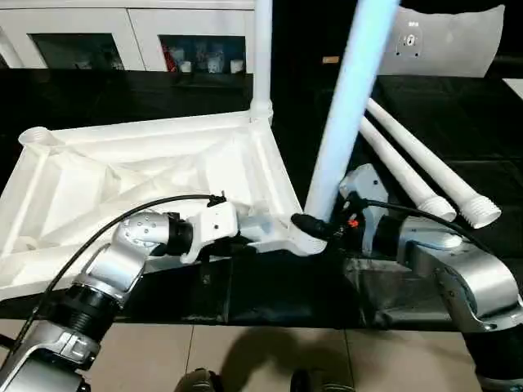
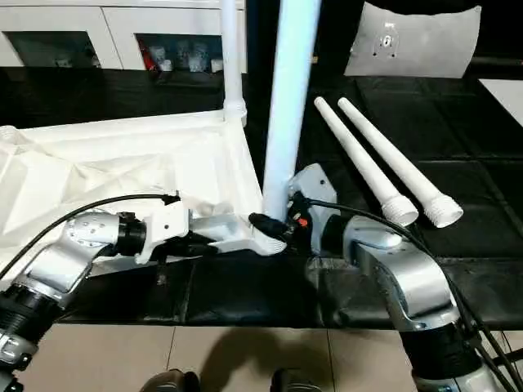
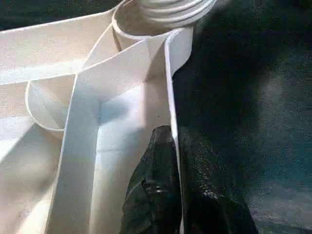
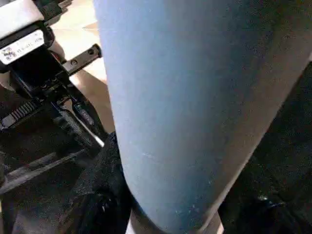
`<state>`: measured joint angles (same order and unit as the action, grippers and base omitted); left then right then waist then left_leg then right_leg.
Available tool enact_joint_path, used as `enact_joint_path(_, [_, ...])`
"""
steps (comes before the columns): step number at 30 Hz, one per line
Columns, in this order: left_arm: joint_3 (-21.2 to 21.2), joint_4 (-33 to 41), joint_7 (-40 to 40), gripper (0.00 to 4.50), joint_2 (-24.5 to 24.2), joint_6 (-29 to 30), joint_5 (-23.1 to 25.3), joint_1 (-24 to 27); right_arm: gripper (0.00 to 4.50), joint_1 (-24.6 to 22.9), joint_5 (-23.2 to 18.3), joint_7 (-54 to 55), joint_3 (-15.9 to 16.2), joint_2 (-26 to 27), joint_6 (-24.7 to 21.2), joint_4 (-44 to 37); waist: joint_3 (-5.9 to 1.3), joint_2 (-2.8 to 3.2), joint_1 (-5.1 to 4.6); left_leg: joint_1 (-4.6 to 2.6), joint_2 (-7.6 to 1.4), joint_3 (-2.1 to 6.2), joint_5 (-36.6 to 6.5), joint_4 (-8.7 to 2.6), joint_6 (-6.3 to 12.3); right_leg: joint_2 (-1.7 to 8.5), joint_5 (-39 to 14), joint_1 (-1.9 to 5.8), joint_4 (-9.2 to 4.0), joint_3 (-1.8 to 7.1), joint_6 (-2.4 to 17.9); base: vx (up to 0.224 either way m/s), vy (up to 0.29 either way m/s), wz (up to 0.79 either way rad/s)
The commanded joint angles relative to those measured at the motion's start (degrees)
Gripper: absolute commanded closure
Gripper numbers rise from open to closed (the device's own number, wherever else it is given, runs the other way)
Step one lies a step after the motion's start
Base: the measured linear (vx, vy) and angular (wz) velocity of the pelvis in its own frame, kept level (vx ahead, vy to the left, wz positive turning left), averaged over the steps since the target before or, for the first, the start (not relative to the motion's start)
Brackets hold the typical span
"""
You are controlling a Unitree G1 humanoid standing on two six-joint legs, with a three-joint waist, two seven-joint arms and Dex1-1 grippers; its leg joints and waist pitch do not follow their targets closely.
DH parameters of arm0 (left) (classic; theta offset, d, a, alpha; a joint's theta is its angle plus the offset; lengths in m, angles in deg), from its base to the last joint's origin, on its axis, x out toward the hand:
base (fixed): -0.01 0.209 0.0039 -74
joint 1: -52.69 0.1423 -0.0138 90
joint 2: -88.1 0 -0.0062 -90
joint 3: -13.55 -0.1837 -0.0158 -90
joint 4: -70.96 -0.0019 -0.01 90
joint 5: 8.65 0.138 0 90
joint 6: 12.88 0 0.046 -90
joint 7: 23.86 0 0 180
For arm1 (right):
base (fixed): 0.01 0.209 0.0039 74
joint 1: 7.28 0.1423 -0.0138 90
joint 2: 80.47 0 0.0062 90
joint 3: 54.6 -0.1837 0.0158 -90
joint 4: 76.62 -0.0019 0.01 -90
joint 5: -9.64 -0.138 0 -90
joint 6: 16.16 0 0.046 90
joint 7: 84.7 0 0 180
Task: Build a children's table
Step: Insert table leg to table base
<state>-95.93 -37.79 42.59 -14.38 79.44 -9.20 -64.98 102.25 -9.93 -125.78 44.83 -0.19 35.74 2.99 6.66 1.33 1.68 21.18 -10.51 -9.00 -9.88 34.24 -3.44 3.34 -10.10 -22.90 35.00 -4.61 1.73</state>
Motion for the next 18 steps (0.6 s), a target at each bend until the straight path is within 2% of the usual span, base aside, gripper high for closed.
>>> enact_joint_path(1, [-1.4,0.7,3.6,4.50,-0.4,-1.2,-1.4,-0.6,2.61,-0.1,1.3,0.5,0.5,-0.1,-1.0,2.4,-4.70,-0.16,-0.15,-0.58,-2.13,0.31,-11.6,-3.73,1.88,4.47,-19.0,2.83,-5.18,3.47,9.5,0.000,0.000,0.00])
enact_joint_path(3, [-1.5,1.4,6.1,4.50,-0.7,-0.1,-2.9,-0.5,2.61,0.4,1.3,0.7,0.4,0.3,-0.8,3.3,-4.66,0.01,0.03,-0.68,-2.13,0.24,-11.3,-3.70,1.91,4.50,-18.0,2.74,-5.10,3.56,10.0,0.000,0.000,0.00])
enact_joint_path(7, [-1.5,0.8,7.5,4.50,-0.7,-0.1,-3.3,-0.8,2.61,0.3,0.8,0.1,0.9,0.2,-1.6,2.8,-4.53,-0.27,-0.11,-0.54,-2.11,0.22,-11.5,-3.81,1.95,4.41,-17.7,2.91,-4.95,3.56,10.2,0.000,0.000,0.00])
enact_joint_path(14, [-0.1,-5.4,2.4,4.50,0.5,-5.0,0.1,-3.5,2.61,-1.9,0.9,-0.2,1.5,-0.1,-1.5,3.0,-4.21,-0.40,0.01,-0.96,-2.00,0.17,-13.8,-3.86,1.53,4.44,-23.5,2.51,-5.80,3.59,8.1,0.000,0.000,0.00])
enact_joint_path(16, [0.2,-5.5,2.0,4.50,0.6,-4.6,-0.2,-3.5,2.61,-2.4,0.7,0.3,0.6,0.6,-0.8,3.7,-4.22,-0.48,-0.03,-0.84,-2.09,0.24,-14.2,-3.97,1.27,4.56,-24.9,2.54,-5.80,3.64,7.5,0.000,0.000,0.00])
enact_joint_path(17, [0.5,-5.5,1.7,4.50,0.8,-4.3,-0.4,-3.6,2.61,-2.9,0.4,0.9,-0.5,1.4,-0.1,4.6,-4.18,-0.15,-0.03,-0.89,-2.12,0.26,-14.8,-4.06,1.11,4.54,-25.2,2.36,-5.93,3.65,7.3,0.000,0.000,0.00])
enact_joint_path(18, [0.9,-5.6,1.4,4.50,0.9,-4.1,-0.6,-3.6,2.61,-3.4,0.0,1.3,-1.3,2.0,0.4,5.3,-4.21,-0.31,-0.11,-0.83,-2.11,0.28,-14.9,-4.09,1.09,4.50,-25.1,2.43,-5.86,3.64,7.3,0.000,0.000,0.00])
